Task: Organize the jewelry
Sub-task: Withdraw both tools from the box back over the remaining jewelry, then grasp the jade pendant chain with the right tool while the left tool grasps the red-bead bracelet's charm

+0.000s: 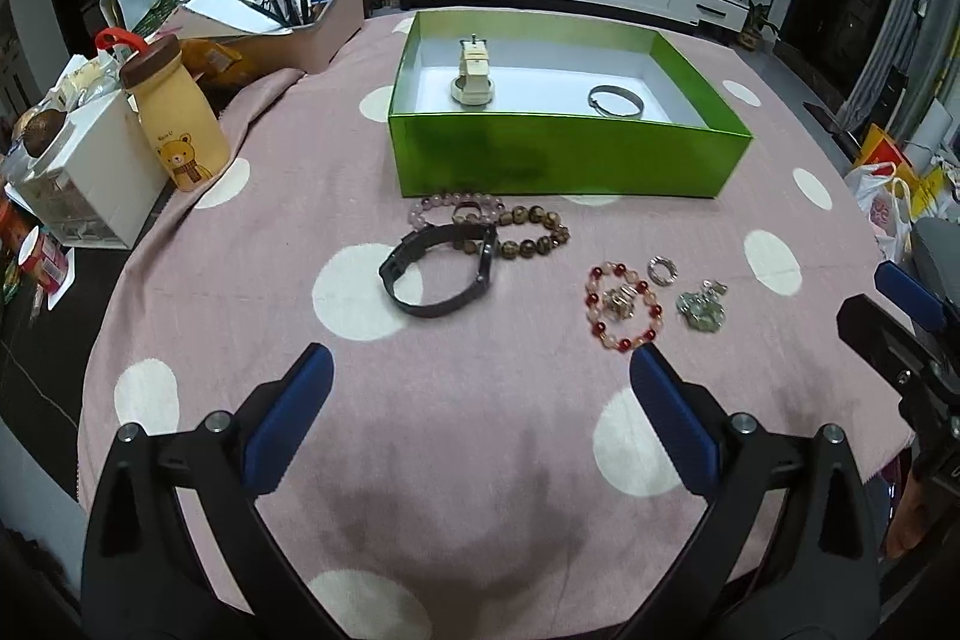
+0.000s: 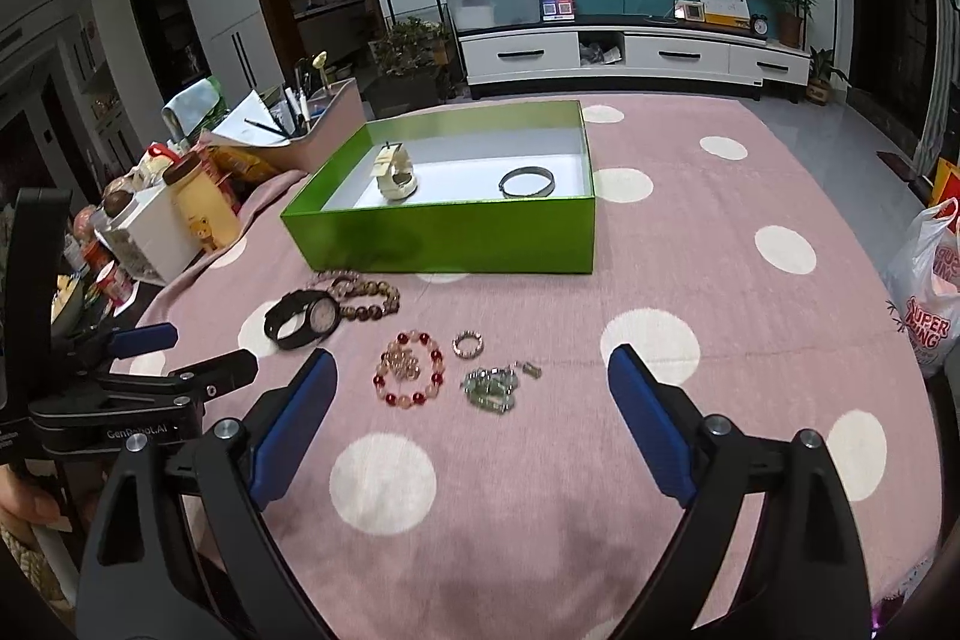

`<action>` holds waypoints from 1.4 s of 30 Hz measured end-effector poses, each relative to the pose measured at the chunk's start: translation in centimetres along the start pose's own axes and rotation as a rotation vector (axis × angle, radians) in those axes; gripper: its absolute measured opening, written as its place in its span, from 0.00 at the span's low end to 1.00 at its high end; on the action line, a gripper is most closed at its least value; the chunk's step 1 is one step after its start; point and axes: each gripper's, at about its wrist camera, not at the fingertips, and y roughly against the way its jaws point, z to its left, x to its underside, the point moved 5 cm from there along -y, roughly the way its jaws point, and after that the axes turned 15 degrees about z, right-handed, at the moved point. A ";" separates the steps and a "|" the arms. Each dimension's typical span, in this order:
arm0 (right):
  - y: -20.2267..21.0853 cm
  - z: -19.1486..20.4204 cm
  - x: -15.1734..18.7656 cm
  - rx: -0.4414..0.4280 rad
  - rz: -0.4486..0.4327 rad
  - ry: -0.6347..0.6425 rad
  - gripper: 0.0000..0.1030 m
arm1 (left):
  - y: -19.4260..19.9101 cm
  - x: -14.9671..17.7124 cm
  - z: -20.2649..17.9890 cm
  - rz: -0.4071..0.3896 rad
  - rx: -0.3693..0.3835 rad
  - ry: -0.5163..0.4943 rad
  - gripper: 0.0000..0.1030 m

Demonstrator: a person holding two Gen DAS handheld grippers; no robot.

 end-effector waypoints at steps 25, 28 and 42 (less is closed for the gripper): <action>-1.4 1.5 3.5 -0.026 0.075 0.078 0.89 | 0.0 2.7 0.2 -0.020 0.013 -0.025 0.98; -2.1 1.0 3.9 -0.039 0.090 0.071 0.89 | -0.4 2.8 0.9 -0.015 0.017 -0.002 0.98; -5.3 -1.4 3.8 -0.068 0.128 0.027 0.89 | -2.8 2.7 2.0 0.007 0.089 0.033 0.98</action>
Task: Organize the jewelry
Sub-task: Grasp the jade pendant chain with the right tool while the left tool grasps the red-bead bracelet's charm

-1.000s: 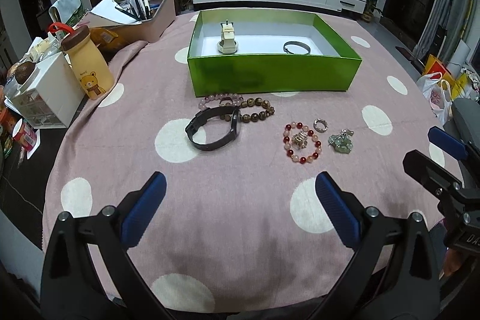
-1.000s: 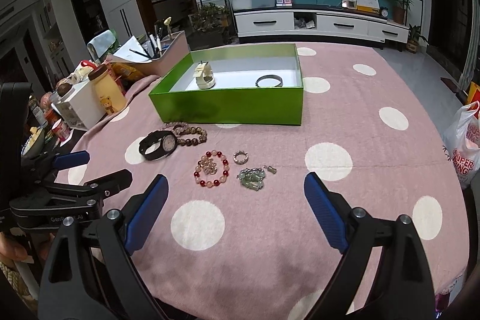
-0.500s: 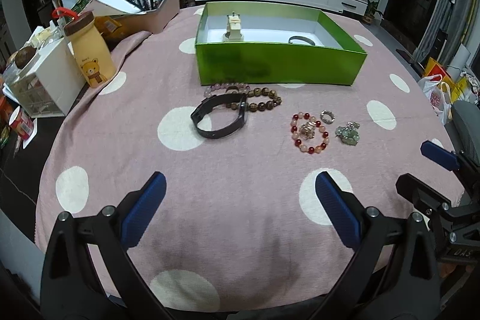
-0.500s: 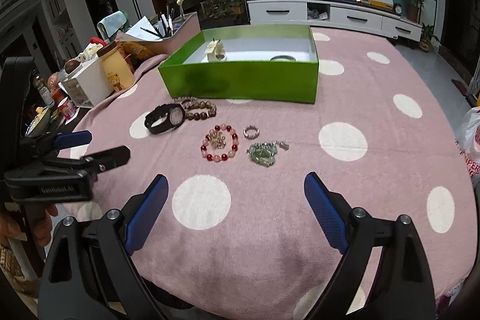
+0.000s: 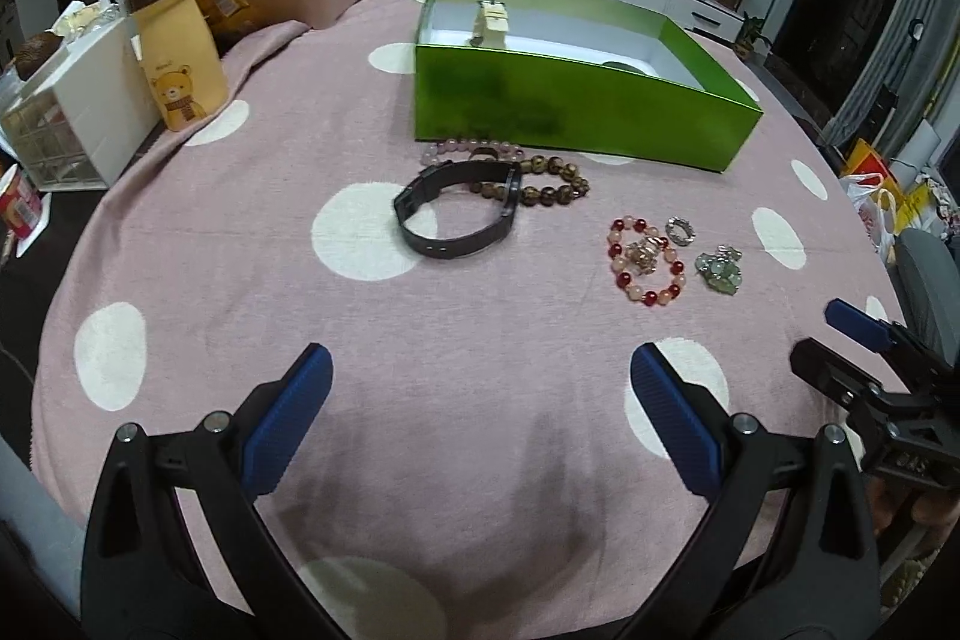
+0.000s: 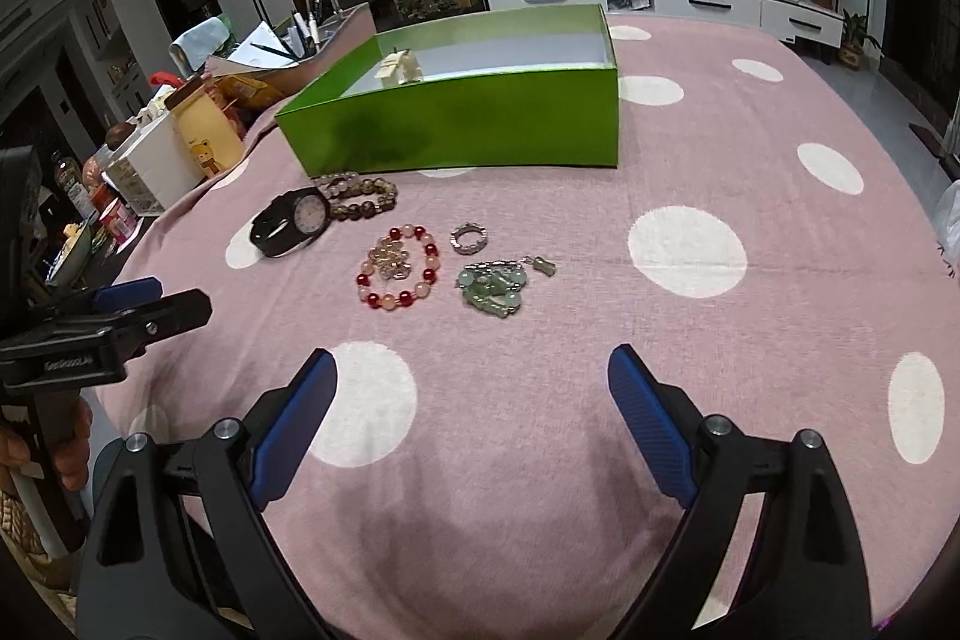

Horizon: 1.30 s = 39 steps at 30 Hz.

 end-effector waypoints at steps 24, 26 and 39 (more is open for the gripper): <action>-5.8 0.2 -4.2 0.065 0.054 0.114 0.30 | -2.3 -1.5 -3.3 0.023 0.117 -0.085 0.74; -5.8 0.2 -4.1 0.078 0.049 0.124 0.29 | -2.5 -1.7 -3.9 0.025 0.124 -0.102 0.69; -1.5 -3.2 -3.6 0.017 -0.049 -0.002 0.15 | -5.0 -5.0 -8.3 0.021 0.150 -0.240 0.32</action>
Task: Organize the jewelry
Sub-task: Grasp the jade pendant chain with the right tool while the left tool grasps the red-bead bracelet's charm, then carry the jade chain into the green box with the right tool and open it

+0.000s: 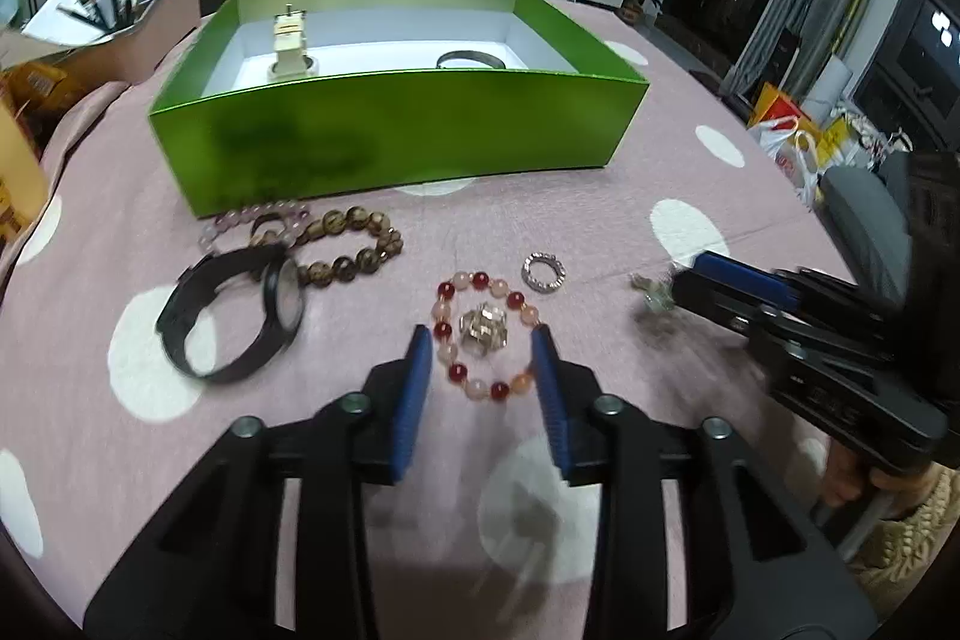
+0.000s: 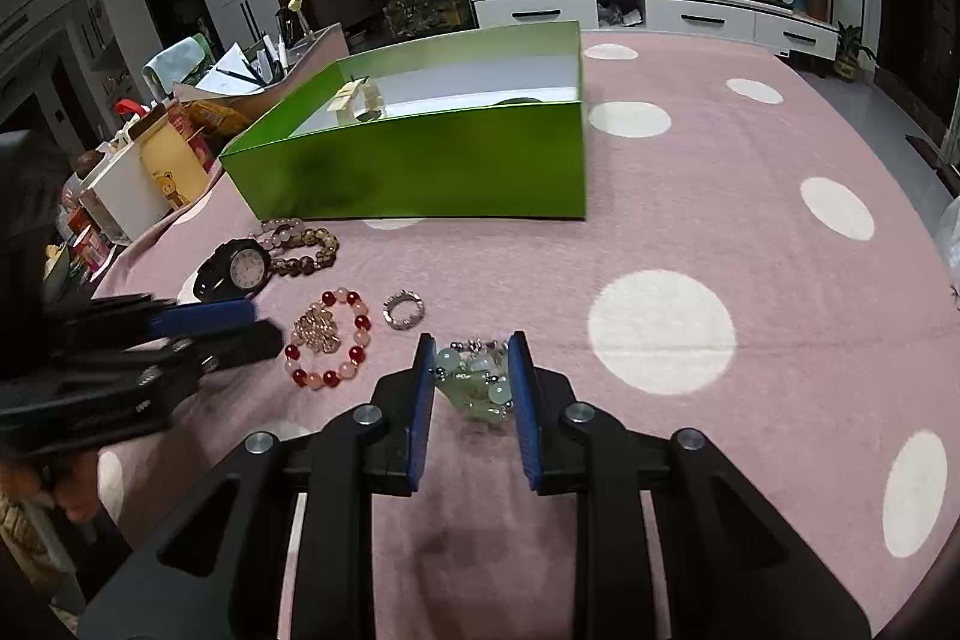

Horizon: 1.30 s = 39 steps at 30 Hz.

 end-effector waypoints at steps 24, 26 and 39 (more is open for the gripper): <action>-1.7 0.4 2.7 0.056 0.081 0.082 0.24 | -3.3 -0.8 -2.0 0.082 -0.022 -0.123 0.14; -1.8 0.7 2.7 0.075 0.078 0.099 0.23 | -3.3 -0.8 -2.0 0.078 -0.018 -0.115 0.14; -0.4 0.6 2.1 0.008 0.022 0.066 0.05 | -0.1 -0.9 -1.4 0.008 0.037 -0.071 0.13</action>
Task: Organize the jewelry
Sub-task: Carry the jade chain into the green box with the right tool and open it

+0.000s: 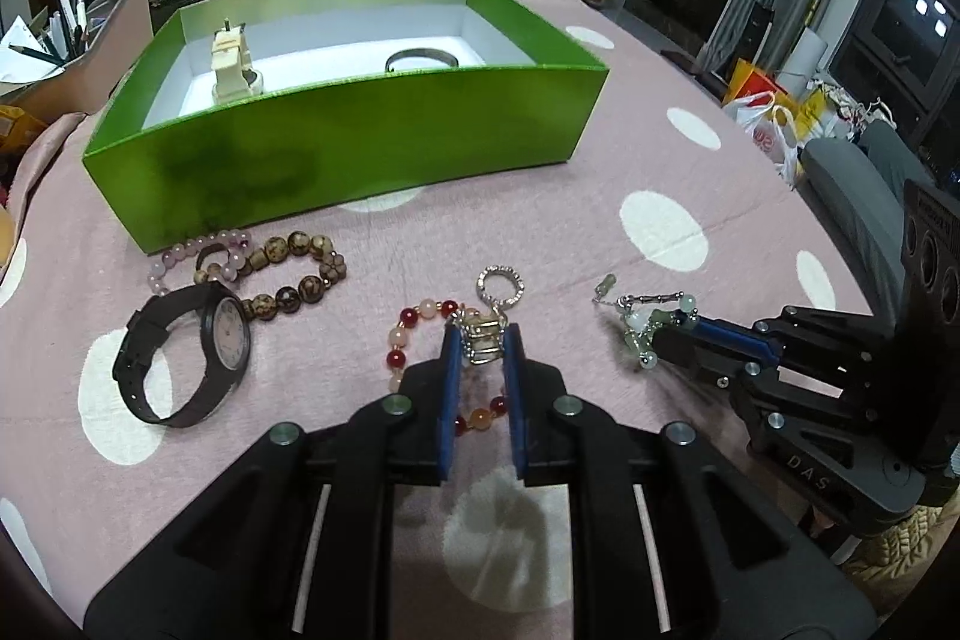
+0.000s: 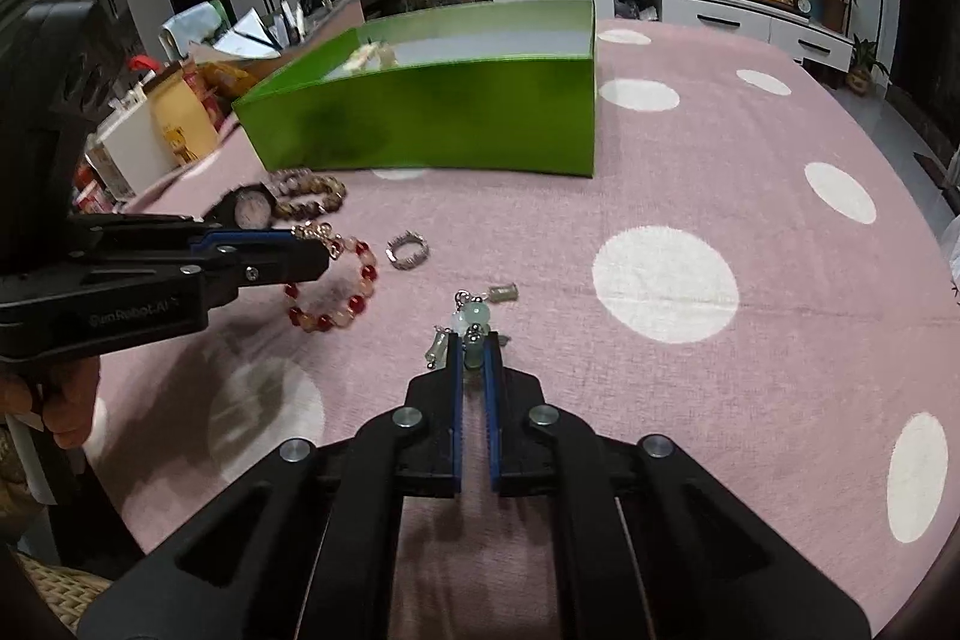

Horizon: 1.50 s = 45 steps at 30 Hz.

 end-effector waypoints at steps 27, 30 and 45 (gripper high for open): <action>8.3 -0.2 -10.0 -0.014 -0.272 0.020 0.06 | 9.7 -7.1 5.0 -0.201 -0.023 0.131 0.13; 7.8 -0.4 -11.6 -0.025 -0.272 0.015 0.06 | 9.6 -8.6 5.9 -0.197 -0.018 0.147 0.13; 2.2 -0.7 -17.7 -0.020 -0.198 0.008 0.06 | 5.4 -13.4 10.6 -0.108 -0.037 0.237 0.13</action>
